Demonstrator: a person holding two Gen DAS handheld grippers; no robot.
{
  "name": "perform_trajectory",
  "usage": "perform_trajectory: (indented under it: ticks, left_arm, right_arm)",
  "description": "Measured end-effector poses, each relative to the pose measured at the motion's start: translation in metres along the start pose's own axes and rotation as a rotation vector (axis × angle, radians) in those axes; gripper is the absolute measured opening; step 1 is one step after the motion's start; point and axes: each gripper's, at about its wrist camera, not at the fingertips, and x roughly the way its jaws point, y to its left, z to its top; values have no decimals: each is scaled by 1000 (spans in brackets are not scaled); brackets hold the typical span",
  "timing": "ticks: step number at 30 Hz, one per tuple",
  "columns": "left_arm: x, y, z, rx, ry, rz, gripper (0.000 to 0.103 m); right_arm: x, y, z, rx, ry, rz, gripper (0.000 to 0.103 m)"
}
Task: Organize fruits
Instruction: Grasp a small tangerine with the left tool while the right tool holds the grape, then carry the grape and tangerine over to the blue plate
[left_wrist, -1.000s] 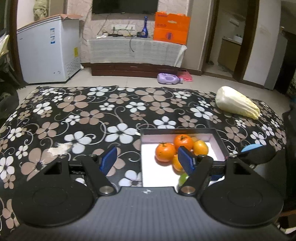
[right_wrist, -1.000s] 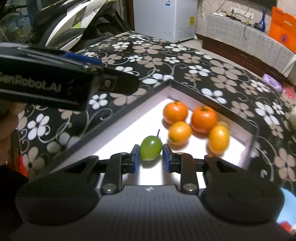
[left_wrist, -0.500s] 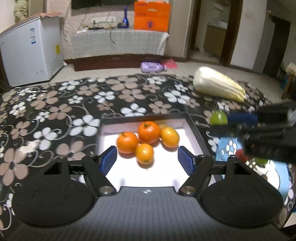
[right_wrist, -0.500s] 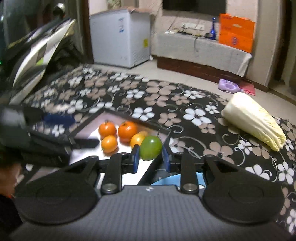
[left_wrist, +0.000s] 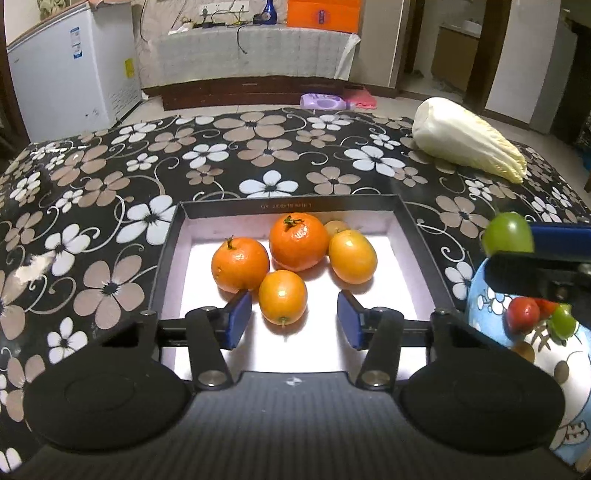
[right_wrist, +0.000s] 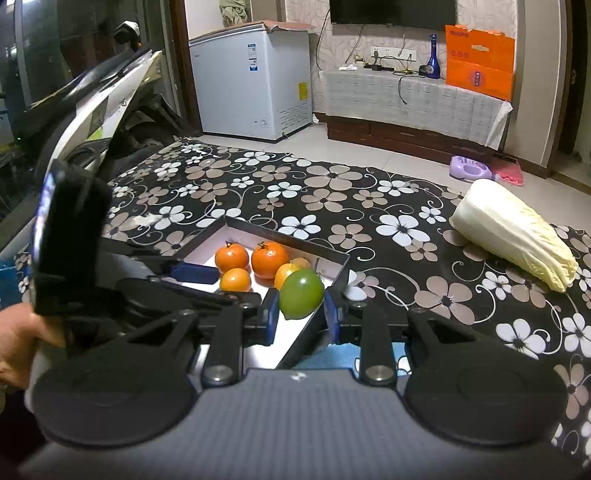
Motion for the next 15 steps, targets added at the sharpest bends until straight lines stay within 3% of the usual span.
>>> perform_trajectory:
  ticks: [15]
  left_arm:
    - [11, -3, 1, -29, -5, 42, 36]
  right_arm:
    - [-3, -3, -5, -6, 14, 6, 29]
